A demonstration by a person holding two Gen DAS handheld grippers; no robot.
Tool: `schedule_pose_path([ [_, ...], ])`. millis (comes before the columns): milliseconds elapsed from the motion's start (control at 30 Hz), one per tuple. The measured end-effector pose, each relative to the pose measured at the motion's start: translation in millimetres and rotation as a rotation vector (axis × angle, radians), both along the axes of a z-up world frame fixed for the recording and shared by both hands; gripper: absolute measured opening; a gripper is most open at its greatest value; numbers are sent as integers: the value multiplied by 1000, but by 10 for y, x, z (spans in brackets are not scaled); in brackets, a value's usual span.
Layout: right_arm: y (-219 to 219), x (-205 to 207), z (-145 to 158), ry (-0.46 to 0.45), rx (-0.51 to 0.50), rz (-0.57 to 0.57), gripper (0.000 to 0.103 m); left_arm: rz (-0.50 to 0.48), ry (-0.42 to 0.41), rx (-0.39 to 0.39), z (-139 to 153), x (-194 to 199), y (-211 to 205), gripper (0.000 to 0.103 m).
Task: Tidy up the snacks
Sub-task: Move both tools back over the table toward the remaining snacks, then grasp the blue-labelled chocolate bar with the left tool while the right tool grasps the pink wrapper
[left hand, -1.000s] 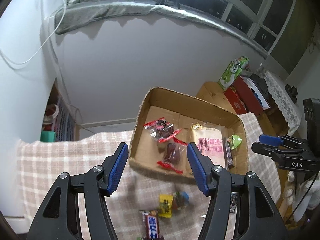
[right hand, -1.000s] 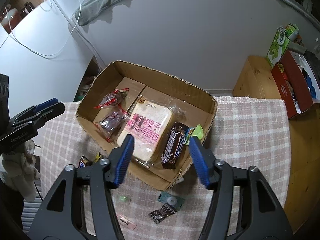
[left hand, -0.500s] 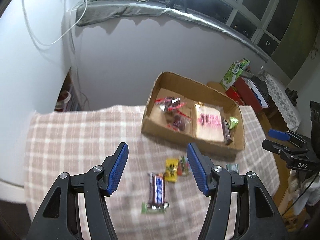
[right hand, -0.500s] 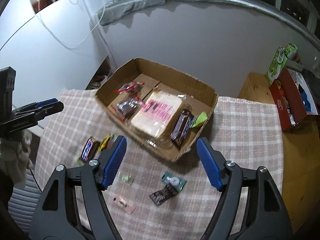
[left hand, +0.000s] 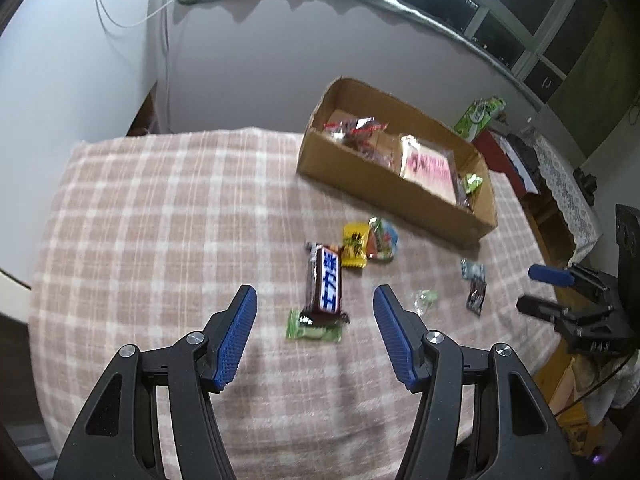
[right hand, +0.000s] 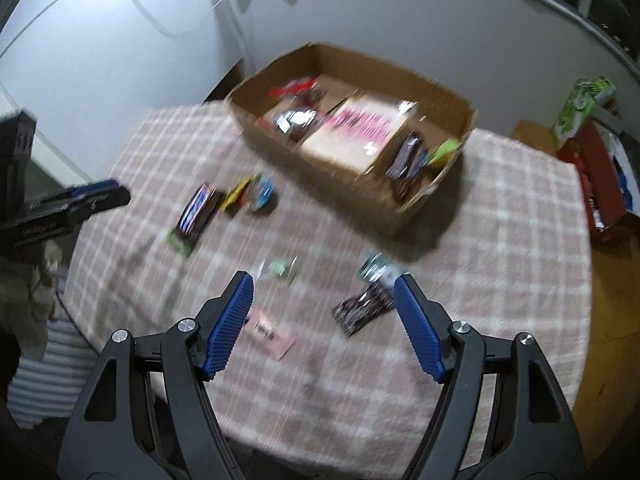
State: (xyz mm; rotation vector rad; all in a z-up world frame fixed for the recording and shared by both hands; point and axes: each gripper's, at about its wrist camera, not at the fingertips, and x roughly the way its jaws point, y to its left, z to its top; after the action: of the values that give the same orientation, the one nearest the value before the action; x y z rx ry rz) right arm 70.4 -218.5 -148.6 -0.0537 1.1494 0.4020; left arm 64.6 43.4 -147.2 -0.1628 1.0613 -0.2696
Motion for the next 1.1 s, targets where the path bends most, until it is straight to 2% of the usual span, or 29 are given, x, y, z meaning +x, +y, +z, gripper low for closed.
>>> schedule_pose_path([
  [133, 155, -114, -160, 31, -17, 75, 74, -9, 17, 7, -105, -22, -27, 60],
  [233, 260, -163, -282, 64, -30, 120, 65, -26, 32, 10, -182, -19, -74, 59],
  [467, 409, -204, -500, 112, -57, 186, 56, -50, 58, 16, -305, -20, -158, 58],
  [900, 561, -168, -748, 146, -134, 270, 54, -72, 85, 32, -435, 114, -210, 58],
  [967, 591, -157, -793, 152, -150, 280, 43, -81, 92, 40, -474, 149, -237, 57],
  [1100, 656, -139, -843, 142, -171, 288, 40, -101, 99, 66, -534, 220, -322, 55],
])
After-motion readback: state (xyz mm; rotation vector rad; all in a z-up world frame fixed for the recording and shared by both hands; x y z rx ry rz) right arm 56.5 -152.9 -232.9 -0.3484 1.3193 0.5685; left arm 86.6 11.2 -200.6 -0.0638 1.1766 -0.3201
